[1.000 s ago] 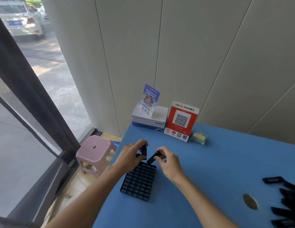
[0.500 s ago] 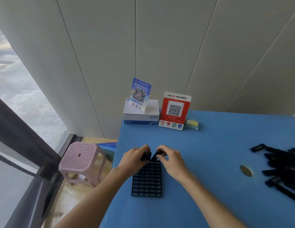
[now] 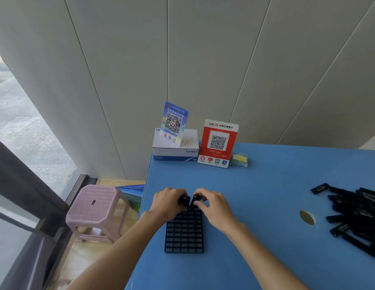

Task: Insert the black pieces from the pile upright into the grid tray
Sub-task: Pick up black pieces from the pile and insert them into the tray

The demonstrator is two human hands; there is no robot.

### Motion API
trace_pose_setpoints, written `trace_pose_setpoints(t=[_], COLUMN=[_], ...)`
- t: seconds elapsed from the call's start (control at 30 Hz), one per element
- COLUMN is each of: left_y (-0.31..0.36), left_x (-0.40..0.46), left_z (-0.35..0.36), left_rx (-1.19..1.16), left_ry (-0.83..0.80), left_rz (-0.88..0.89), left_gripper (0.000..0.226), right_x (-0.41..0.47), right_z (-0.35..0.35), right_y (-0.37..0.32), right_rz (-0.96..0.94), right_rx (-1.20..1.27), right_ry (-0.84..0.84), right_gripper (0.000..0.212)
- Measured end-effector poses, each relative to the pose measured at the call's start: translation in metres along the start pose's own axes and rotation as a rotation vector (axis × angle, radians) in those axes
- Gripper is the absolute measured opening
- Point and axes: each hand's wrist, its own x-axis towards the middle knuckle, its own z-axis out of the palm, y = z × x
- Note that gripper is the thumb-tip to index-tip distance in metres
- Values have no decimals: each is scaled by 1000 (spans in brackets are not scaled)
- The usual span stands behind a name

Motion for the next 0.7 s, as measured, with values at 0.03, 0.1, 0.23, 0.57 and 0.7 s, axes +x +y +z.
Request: trace_pose_setpoints(t=[0.03, 0.1, 0.23, 0.57, 0.7], left_y=[0, 1, 2, 0, -1], left_x=[0, 0, -2, -4, -3], left_z=[-1, -2, -4, -4, -5], left_rx=[0, 5, 11, -54, -68], left_ry=[2, 2, -1, 18, 3], left_rz=[-5, -11, -17, -1, 1], left_gripper=[25, 24, 23, 27, 24], right_x=[1, 1, 2, -5, -2], right_z=[1, 2, 1, -1, 0], right_y=[-1, -3, -9, -7, -11], right_rz=[-1, -7, -33, 112, 107], right_rx=[20, 34, -17, 30, -24], right_ry=[1, -5, -32, -1, -33], right_gripper=[18, 17, 16, 14, 14])
